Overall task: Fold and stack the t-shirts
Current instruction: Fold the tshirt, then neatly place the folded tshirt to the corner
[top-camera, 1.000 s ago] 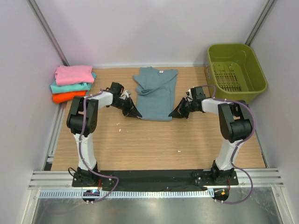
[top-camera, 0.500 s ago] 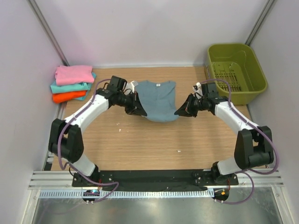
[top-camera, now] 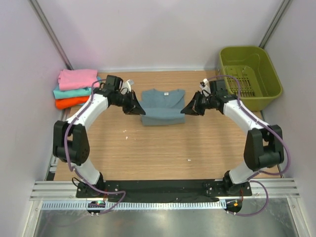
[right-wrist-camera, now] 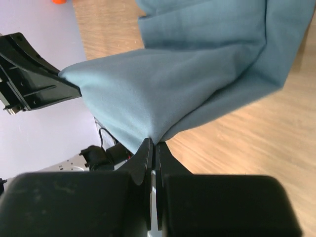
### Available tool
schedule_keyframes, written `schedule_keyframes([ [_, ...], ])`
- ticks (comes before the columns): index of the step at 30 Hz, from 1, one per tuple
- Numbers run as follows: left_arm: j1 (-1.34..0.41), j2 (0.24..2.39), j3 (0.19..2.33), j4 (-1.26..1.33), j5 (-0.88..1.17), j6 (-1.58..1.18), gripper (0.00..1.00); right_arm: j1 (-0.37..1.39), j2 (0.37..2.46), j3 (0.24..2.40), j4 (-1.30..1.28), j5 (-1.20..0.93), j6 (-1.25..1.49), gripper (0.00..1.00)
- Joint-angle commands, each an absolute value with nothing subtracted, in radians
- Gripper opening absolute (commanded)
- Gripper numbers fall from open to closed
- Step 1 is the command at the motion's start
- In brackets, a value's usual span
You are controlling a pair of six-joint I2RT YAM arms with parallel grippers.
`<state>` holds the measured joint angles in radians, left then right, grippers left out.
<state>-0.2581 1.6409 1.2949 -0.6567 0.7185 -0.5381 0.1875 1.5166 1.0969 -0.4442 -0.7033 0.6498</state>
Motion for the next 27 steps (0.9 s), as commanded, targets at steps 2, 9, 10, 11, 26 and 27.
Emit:
schedule_keyframes([
  [2, -0.212, 1.764, 1.452, -0.600, 0.727, -0.512, 0.00, 0.173, 1.661, 1.261, -0.305, -0.670, 0.650, 0.01],
  [9, -0.204, 2.075, 1.943, -0.566, 0.431, -0.430, 0.54, 0.153, 2.014, 1.760, -0.242, -0.562, 0.626, 0.52],
  [10, -0.204, 2.103, 1.988, -0.563, 0.378, -0.399, 0.82, 0.152, 2.040, 1.797, -0.241, -0.566, 0.580, 0.60],
  [11, -0.204, 2.105, 2.034, -0.564, 0.358, -0.375, 0.89, 0.153, 2.057, 1.825, -0.248, -0.560, 0.560, 0.68],
  [26, -0.015, 2.063, 1.611, -0.614, 0.696, -0.514, 0.77, 0.199, 2.046, 1.620, -0.279, -0.640, 0.549, 0.67],
  [27, -0.014, 2.078, 1.611, -0.608, 0.703, -0.520, 0.78, 0.207, 2.060, 1.629, -0.281, -0.635, 0.549, 0.67],
])
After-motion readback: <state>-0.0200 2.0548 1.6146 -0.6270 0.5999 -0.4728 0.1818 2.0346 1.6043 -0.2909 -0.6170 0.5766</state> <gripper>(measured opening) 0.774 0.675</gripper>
